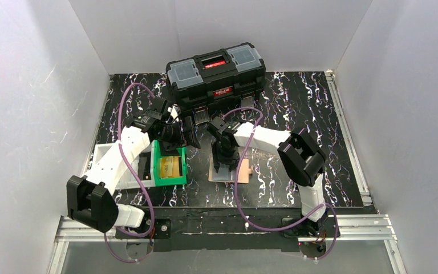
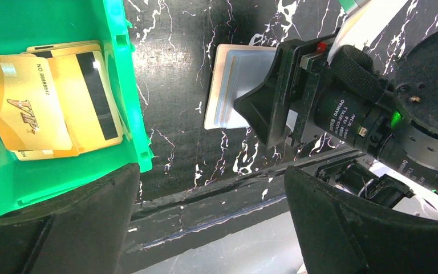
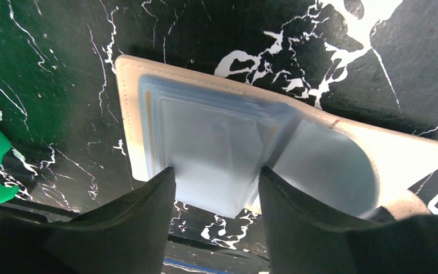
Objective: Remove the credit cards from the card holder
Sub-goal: Remove the credit card from the card holder.
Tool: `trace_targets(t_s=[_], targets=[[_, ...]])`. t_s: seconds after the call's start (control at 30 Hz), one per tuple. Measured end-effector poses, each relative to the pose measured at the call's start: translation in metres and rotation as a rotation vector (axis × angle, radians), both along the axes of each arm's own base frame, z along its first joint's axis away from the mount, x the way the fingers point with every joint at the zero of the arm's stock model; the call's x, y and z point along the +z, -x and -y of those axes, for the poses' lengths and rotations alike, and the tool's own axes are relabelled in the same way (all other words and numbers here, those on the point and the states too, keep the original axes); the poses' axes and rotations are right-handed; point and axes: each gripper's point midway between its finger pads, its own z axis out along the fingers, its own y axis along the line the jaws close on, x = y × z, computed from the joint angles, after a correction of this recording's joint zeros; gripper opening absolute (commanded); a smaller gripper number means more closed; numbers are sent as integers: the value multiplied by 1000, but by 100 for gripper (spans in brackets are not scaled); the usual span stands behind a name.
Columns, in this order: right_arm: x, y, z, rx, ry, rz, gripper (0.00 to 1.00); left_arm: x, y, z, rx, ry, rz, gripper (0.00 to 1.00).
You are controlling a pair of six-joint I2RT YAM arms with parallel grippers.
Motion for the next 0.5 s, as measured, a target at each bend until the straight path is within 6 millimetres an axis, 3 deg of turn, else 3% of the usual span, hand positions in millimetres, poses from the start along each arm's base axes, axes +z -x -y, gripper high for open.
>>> trace_targets(t_s=[0.23, 0.5], targets=[[-1, -1, -1, 12, -4, -11, 20, -8, 3, 6, -19, -1, -23, 98], [-4, -2, 7, -19, -87, -87, 5, -22, 9, 30, -69, -3, -58, 91]])
